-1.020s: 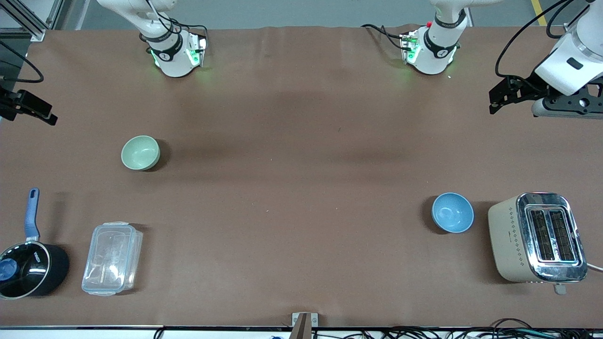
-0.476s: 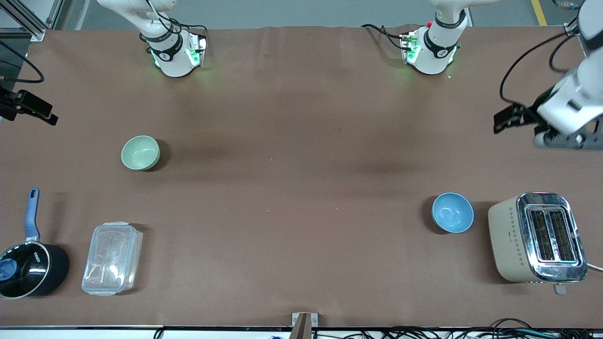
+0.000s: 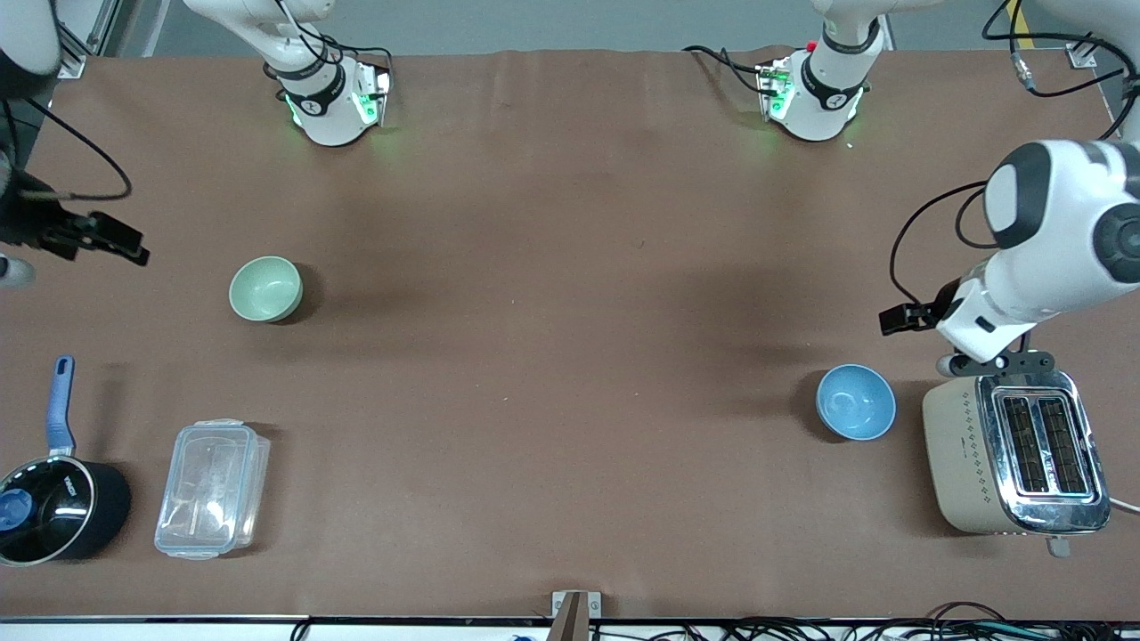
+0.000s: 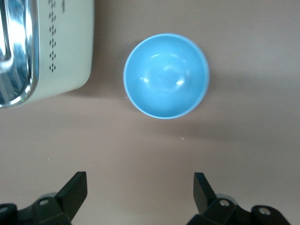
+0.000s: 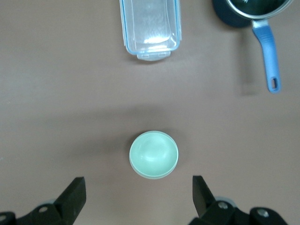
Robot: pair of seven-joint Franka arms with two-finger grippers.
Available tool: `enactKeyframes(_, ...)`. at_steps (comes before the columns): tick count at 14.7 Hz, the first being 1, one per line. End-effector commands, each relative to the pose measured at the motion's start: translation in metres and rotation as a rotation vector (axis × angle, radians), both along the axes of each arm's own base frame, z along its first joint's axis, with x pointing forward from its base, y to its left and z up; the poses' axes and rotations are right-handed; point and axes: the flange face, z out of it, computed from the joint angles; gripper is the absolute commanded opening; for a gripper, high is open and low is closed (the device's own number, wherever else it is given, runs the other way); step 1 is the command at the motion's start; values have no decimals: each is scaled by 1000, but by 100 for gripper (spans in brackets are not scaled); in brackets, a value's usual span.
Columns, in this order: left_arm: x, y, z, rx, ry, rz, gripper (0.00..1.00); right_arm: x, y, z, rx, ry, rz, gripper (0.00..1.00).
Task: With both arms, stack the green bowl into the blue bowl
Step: 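Reach the right gripper to the green bowl while the left gripper reaches the blue bowl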
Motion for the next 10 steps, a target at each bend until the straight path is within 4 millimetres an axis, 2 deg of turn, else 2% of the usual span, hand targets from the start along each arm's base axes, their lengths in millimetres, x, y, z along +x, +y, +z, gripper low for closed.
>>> enactKeyframes(1, 6, -2, -35, 39, -5, 158, 100, -27, -25, -77, 17, -12, 30, 100)
enactKeyframes(4, 12, -6, -76, 50, -3, 283, 100, -49, -55, -139, 13, -31, 31, 99)
enactKeyframes(7, 18, -6, -115, 36, -19, 357, 100, -66, -59, -198, 30, 25, 10, 97)
enactKeyframes(10, 22, -11, -141, 23, -36, 418, 94, -70, -63, -248, 41, 62, -5, 97)
